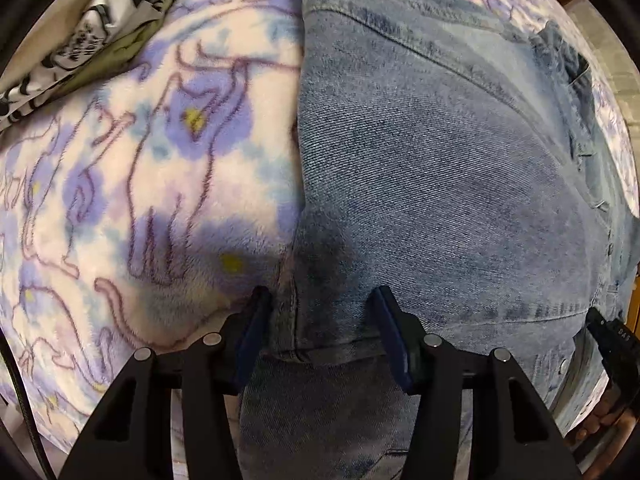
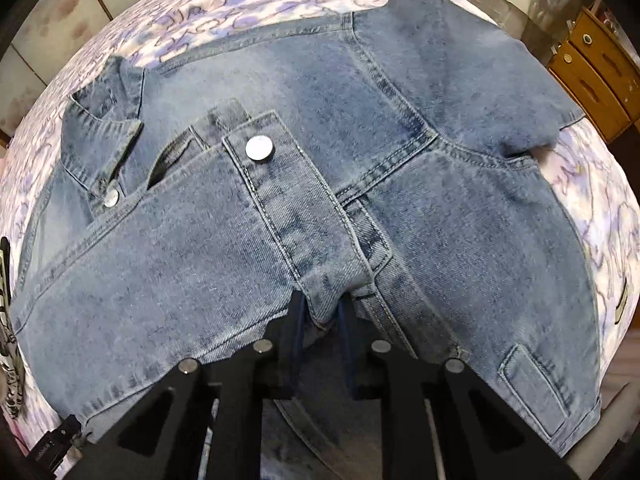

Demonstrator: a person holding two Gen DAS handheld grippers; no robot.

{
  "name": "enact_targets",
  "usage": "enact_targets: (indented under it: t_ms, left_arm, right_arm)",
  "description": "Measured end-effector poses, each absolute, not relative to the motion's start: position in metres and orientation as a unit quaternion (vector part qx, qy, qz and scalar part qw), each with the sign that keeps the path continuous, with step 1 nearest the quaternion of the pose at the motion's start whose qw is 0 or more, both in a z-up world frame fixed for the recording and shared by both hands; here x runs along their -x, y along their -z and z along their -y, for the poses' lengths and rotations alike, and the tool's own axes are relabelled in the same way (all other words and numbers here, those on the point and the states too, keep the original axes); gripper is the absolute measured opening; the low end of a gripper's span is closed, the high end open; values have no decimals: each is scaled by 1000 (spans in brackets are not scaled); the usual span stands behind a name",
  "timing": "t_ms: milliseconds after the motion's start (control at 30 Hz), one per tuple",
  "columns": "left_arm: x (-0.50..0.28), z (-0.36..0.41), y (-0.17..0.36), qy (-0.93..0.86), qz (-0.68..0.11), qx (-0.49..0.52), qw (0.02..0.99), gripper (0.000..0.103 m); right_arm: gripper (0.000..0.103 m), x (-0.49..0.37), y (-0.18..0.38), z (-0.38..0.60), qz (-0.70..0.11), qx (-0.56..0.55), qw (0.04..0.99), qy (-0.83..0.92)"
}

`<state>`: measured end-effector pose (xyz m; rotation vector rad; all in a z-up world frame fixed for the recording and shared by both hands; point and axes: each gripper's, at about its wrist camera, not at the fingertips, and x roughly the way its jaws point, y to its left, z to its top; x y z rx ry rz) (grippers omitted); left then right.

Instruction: Fold large clothes

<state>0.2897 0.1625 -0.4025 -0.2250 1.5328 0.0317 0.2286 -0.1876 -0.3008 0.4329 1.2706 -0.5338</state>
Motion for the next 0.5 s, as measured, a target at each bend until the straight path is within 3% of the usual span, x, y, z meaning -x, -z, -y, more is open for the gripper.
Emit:
enact_targets:
  t_ms: [300,500]
  left_arm:
    - [-293,-133,410,-46,-674,56,735,58]
    - [-273,-106,385,-165,-641,55,748,59]
  right_arm:
    - [18,-236,314,198,-581,-225,749,226]
    - [18,-223,312,222,-578,-250,763,146]
